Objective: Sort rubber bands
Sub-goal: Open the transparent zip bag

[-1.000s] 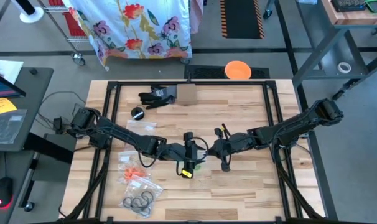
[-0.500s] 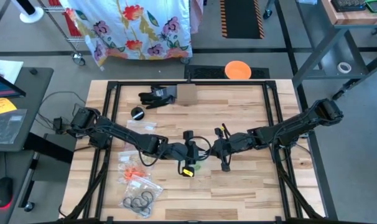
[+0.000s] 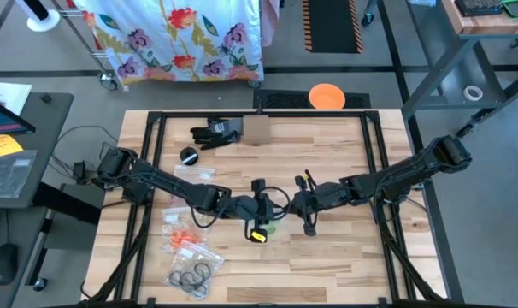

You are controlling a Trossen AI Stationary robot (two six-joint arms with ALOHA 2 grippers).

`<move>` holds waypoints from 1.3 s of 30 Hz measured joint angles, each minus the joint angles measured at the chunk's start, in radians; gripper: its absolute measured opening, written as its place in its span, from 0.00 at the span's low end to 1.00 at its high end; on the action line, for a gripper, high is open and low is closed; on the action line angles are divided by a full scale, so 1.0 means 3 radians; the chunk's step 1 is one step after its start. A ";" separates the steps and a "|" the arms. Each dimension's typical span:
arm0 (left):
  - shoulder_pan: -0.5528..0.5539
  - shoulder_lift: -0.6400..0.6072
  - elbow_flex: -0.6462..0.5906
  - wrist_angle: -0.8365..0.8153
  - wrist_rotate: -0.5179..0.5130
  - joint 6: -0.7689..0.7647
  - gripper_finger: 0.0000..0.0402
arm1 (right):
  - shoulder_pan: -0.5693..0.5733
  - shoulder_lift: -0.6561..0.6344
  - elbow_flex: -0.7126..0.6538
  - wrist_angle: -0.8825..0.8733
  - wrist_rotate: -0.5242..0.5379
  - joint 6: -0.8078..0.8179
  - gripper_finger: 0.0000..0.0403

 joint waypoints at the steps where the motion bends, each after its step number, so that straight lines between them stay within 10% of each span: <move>1: 0.0004 0.0000 0.0000 0.0000 0.0001 -0.0005 0.15 | 0.0000 0.0000 0.0000 0.0000 0.0002 0.0000 0.00; 6: 0.0024 0.0000 0.0000 -0.0006 -0.0001 -0.0028 0.03 | 0.0000 0.0000 -0.0001 -0.0013 0.0013 -0.0001 0.00; 39: -0.0064 -0.0005 0.0010 -0.0330 0.0063 -0.0303 0.02 | 0.0006 0.0003 -0.0001 -0.0049 0.0110 -0.0006 0.00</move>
